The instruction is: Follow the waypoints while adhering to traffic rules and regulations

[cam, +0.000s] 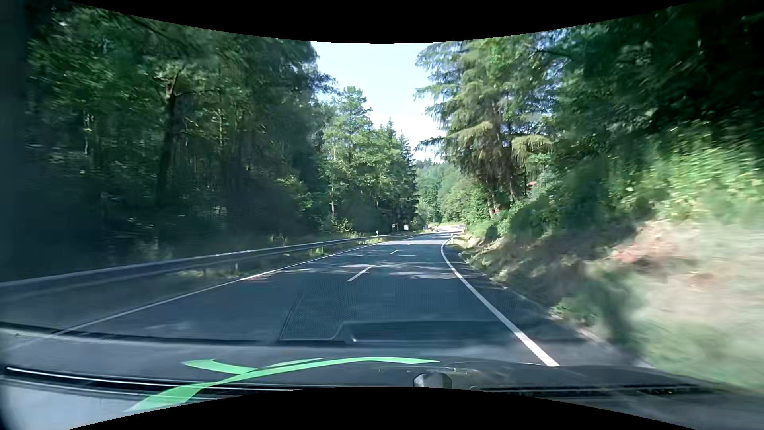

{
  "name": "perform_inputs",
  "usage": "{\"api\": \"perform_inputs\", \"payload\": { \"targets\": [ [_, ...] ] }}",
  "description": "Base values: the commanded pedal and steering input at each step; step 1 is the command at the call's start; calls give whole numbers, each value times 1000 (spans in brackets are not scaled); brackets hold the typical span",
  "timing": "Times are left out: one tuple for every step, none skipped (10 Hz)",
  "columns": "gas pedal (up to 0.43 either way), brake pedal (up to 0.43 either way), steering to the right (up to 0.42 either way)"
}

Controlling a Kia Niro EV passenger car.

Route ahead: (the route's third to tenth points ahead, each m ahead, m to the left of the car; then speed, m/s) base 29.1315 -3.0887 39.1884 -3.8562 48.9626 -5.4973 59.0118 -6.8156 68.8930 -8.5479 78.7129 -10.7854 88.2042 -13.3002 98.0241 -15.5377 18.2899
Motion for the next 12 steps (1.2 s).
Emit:
{"api": "perform_inputs", "payload": {
  "targets": [
    [157, 0, 23],
    [157, 0, 23],
    [157, 0, 23],
    [169, 0, 23],
    [169, 0, 23],
    [169, 0, 23],
    [169, 0, 23],
    [169, 0, 23],
    [169, 0, 20],
    [169, 0, 16],
    [169, 0, 14],
    [169, 0, 14]
  ]
}}
